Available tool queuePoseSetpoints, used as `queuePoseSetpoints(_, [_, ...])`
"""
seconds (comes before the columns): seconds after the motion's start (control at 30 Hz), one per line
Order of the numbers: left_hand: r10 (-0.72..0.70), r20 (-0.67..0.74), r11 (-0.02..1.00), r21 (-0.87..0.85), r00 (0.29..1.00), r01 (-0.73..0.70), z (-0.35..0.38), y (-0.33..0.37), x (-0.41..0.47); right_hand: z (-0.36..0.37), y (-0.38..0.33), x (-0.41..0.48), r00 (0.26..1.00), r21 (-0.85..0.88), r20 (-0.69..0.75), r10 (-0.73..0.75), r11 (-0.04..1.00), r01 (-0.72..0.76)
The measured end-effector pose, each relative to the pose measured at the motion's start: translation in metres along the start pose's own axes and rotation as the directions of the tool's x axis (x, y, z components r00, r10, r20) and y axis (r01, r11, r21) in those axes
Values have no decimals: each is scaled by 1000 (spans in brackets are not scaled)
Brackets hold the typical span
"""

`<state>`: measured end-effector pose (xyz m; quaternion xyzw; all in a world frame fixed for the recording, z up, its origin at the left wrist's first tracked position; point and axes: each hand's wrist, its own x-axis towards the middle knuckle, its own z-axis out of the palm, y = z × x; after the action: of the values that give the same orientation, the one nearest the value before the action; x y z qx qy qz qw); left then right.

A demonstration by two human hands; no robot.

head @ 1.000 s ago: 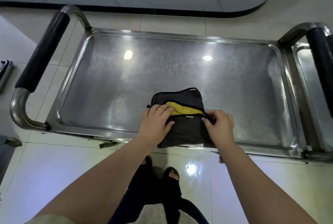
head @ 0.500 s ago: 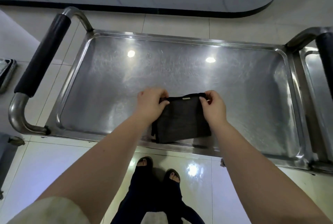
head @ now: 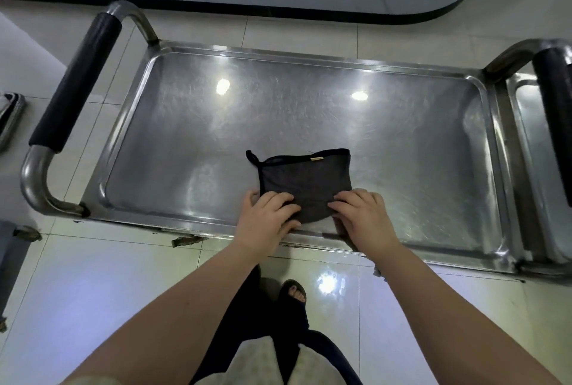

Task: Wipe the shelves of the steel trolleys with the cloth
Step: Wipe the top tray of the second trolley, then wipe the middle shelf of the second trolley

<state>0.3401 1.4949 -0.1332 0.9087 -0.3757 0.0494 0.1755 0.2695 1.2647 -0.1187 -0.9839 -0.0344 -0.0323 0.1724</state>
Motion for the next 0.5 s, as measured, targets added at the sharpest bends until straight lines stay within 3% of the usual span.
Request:
queuePoseSetpoints(0.17, [-15,-48,997,71,999,18,-27,-1,28,-25,-10,33,999,92,-14,52,994,-51])
queuePoseSetpoints(0.3, [-11,-28,980,197,1000,16,-74,-11,66,-69,-25,73,998,27,-33,47,999,-46])
queuePoseSetpoints(0.4, [106,-78,942,328,991,-75,-122,-20,96,-111,-44,101,992,-39,-75,98,994,-101])
queuePoseSetpoints(0.5, [283,-190,896,403,940,-188,-176,-24,121,-160,-71,112,977,-36,-180,117,991,-126])
